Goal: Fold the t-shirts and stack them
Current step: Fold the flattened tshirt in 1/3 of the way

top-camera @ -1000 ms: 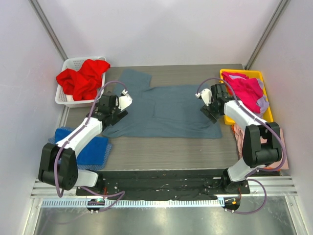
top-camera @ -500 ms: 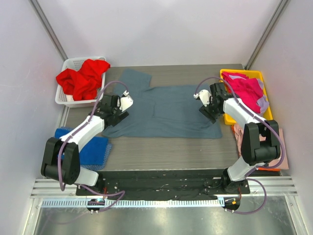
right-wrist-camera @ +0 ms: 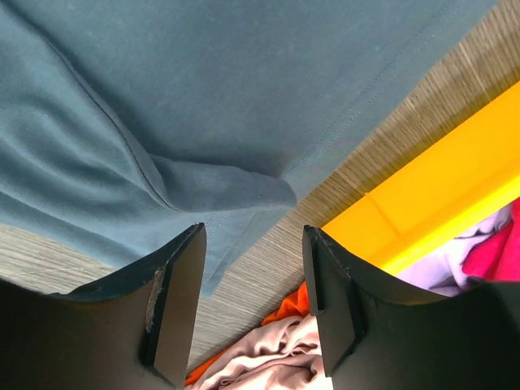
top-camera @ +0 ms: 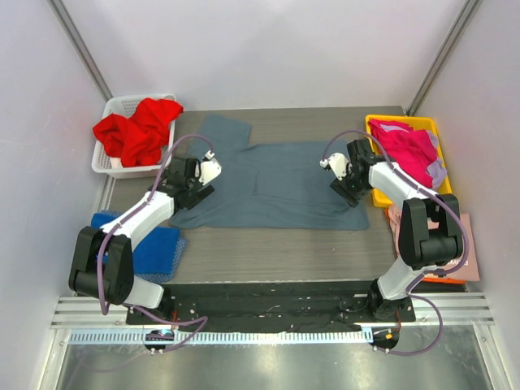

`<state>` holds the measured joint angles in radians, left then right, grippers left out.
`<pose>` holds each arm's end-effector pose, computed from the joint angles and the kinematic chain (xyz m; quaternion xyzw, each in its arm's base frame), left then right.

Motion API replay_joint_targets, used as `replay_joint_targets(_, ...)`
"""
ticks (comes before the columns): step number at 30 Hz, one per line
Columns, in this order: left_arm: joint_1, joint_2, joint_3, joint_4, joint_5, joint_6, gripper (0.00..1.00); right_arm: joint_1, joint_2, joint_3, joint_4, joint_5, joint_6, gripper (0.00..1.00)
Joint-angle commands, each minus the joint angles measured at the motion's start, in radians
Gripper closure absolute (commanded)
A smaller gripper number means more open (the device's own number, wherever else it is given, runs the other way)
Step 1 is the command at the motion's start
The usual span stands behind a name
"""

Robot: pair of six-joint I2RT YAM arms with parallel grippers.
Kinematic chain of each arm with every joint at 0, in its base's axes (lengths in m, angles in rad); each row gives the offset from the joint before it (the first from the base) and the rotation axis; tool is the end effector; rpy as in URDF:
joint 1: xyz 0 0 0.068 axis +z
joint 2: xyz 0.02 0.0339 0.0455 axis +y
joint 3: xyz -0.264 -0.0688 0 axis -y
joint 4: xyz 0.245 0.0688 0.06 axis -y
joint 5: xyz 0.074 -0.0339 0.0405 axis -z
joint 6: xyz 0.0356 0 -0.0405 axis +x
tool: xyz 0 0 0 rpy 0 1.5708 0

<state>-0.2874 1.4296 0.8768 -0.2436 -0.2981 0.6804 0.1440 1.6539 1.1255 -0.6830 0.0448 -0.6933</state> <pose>0.2891 -0.0746 0.2201 0.3764 0.8367 0.2078 0.3394 0.3192 0.0447 0.2023 -0.3962 0.9003 -0.0697 0.1660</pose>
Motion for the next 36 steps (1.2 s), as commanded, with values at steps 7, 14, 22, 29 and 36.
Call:
replay_joint_targets(7,0.001,0.003,-0.001,0.044,-0.006,-0.016,0.00,0.000,-0.014,-0.006,-0.039,-0.066,-0.046,0.42)
replay_joint_targets(14,-0.001,0.005,-0.016,0.055,-0.015,-0.008,0.00,0.000,0.036,0.023,-0.044,-0.080,-0.051,0.42)
replay_joint_targets(22,-0.001,0.009,-0.019,0.063,-0.018,-0.004,0.00,0.002,0.079,0.056,-0.043,-0.071,-0.060,0.42)
replay_joint_targets(29,0.001,0.015,-0.025,0.067,-0.016,-0.007,0.00,0.000,0.072,0.079,-0.041,-0.063,-0.060,0.41)
replay_joint_targets(36,-0.001,0.020,-0.025,0.067,-0.015,-0.012,0.00,0.000,0.081,0.094,-0.043,-0.049,-0.068,0.41)
